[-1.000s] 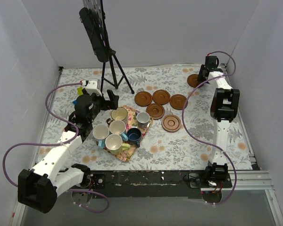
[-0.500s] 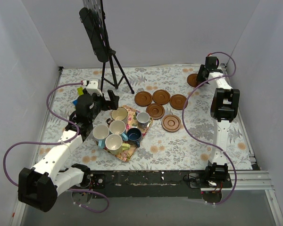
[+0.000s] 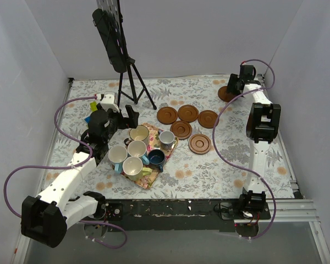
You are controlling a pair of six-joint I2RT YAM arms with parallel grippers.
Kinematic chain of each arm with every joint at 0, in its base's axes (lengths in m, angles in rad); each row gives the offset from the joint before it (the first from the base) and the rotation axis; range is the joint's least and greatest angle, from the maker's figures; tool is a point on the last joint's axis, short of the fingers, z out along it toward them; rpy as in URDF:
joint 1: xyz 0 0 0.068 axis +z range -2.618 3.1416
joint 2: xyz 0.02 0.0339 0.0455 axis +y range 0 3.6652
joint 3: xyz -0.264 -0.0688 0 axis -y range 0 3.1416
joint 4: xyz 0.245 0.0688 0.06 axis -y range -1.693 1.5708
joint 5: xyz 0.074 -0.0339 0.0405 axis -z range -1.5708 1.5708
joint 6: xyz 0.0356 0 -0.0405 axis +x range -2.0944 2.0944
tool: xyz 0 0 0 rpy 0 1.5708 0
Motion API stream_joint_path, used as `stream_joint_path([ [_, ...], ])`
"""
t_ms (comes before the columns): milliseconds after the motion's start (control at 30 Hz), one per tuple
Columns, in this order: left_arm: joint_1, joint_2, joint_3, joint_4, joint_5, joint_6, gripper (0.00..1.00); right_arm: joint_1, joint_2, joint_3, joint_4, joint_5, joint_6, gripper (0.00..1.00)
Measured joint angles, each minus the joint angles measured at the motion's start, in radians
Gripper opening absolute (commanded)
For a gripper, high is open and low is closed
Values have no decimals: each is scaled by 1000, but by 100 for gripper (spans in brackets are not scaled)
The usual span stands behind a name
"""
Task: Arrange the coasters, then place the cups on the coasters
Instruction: Move the coaster to the corner of the board.
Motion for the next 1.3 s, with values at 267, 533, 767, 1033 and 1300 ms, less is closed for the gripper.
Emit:
stream_joint_path([
  [267,0,-3,0,0,0,-1,98,1,-204,-190,74,-6,-49,73],
  [533,0,-25,0,0,0,-2,98,1,-497,-445,213,-97,-63,72],
  [767,0,-34,0,0,0,-9,98,2,-567,-575,211,-167,-63,71],
  [1033,0,-35,0,0,-2,-12,98,2,-414,-409,147,-148,-74,70],
  [1300,-2,-34,0,-2,-9,-12,98,2,-206,-191,78,-51,-76,71],
])
